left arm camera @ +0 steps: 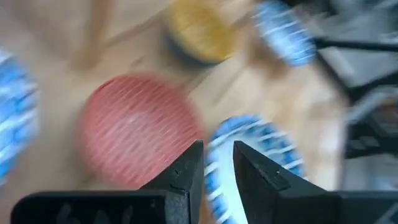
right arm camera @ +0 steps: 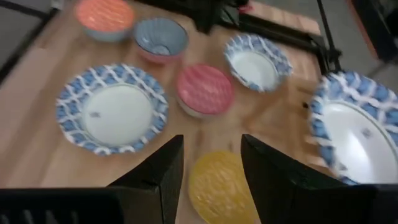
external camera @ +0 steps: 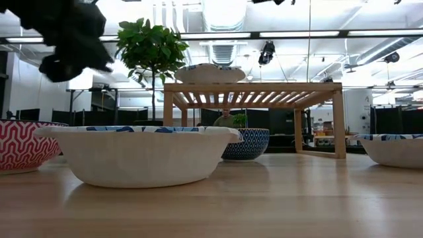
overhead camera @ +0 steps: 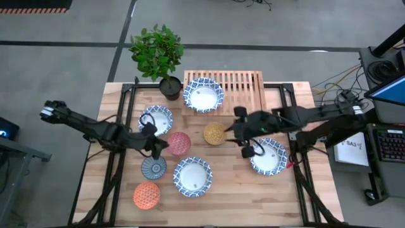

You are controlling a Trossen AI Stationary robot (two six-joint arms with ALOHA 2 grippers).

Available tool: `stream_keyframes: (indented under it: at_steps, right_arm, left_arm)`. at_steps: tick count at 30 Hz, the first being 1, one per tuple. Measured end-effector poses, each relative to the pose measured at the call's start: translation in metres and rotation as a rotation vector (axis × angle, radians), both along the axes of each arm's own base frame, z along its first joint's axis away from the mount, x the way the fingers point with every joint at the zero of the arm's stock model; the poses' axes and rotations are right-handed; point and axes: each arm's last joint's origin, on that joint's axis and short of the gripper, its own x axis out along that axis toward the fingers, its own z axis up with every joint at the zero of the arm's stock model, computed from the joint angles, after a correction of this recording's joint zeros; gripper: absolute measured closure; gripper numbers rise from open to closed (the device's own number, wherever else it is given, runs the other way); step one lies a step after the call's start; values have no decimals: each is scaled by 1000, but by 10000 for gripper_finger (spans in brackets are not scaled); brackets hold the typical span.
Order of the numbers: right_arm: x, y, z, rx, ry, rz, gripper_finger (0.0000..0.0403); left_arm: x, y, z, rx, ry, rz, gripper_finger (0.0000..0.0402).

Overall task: Place and stack bowls onto a shelf
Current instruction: Stack the top left white blue patterned bowl on top of the other white blue patterned bowl on the shelf

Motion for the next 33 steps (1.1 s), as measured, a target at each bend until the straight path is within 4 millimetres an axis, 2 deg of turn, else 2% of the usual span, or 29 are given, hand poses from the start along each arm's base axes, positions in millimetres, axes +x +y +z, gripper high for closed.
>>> stream_keyframes:
  at_steps: [7,15,21,26,33]
  right_arm:
    - [-14,20,-29,8,-42,80,257]
    - [-23,26,-58,52,27,72,269]
    - [-24,27,-71,51,46,72,270]
    - [-26,26,-70,45,20,82,271]
    - [-24,27,-66,39,-24,95,271]
  left_arm:
    - [-1,1,7,-35,326,143,332]
    - [23,8,19,-24,617,214,332]
    - [47,34,5,24,806,135,340]
    - [56,58,-11,33,927,54,354]
    - [59,63,-14,210,979,-109,348]
